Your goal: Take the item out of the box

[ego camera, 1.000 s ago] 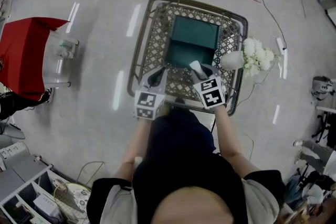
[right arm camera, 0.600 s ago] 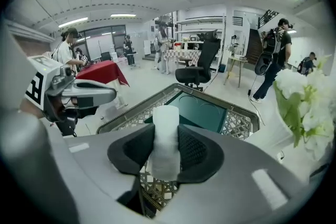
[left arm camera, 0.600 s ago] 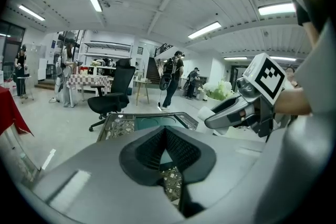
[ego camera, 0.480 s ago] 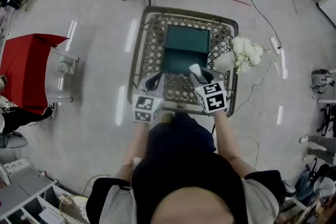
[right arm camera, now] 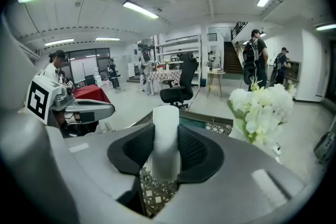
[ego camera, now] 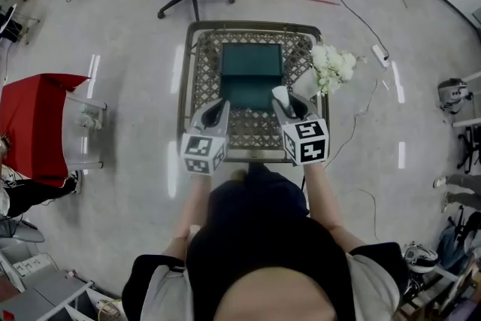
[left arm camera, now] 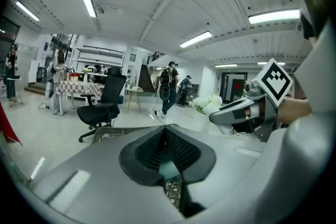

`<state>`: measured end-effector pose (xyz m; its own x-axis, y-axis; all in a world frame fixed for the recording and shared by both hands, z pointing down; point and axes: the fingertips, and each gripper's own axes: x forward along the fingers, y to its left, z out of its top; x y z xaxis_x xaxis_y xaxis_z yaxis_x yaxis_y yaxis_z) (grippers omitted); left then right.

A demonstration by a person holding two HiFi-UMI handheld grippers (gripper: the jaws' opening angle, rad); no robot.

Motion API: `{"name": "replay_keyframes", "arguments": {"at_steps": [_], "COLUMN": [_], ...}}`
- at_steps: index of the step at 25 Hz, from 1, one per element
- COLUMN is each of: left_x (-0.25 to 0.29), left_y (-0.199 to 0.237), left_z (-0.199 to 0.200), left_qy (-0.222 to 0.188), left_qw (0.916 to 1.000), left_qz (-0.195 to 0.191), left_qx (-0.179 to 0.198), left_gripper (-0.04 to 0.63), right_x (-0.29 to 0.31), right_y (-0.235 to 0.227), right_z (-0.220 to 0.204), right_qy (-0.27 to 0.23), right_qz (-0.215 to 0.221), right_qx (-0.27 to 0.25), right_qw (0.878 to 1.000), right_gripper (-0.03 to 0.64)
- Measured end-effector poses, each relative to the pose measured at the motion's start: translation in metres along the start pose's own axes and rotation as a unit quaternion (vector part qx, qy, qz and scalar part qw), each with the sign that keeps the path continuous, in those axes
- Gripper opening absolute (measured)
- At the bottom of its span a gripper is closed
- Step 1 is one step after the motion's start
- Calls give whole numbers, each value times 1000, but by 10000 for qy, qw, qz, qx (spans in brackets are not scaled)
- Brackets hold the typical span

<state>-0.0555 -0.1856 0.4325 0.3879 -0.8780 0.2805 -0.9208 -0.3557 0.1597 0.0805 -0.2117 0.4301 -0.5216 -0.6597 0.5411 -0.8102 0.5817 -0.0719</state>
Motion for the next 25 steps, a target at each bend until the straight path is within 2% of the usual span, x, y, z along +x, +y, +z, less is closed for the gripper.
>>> {"name": "replay_keyframes", "arguments": {"at_steps": [6, 12, 17, 21, 25], "left_x": [7, 8, 4, -2, -3], "left_y": [-22, -42, -52, -58, -64], "left_z": [18, 33, 39, 43, 40], "left_qy": [-171, -358, -477, -597, -632], "left_qw": [9994, 9979, 9967, 9954, 9947], "left_qz": [-275, -488, -557, -625, -697], "left_qx": [93, 244, 359, 416, 403], "left_gripper": [8, 8, 8, 8, 8], "right_x": [-32, -66, -90, -101, -103], "right_y": [-20, -25, -24, -24, -28], "right_z": [20, 37, 41, 37, 24], "right_qy": [-698, -1691, -2265, -2452, -2381], "right_qz": [-609, -754, -850, -940, -929], "right_qx": [-53, -143, -180, -69, 196], "right_qw": [9957, 9826, 9701, 9649, 9666], "right_gripper": [133, 133, 133, 133, 133]}}
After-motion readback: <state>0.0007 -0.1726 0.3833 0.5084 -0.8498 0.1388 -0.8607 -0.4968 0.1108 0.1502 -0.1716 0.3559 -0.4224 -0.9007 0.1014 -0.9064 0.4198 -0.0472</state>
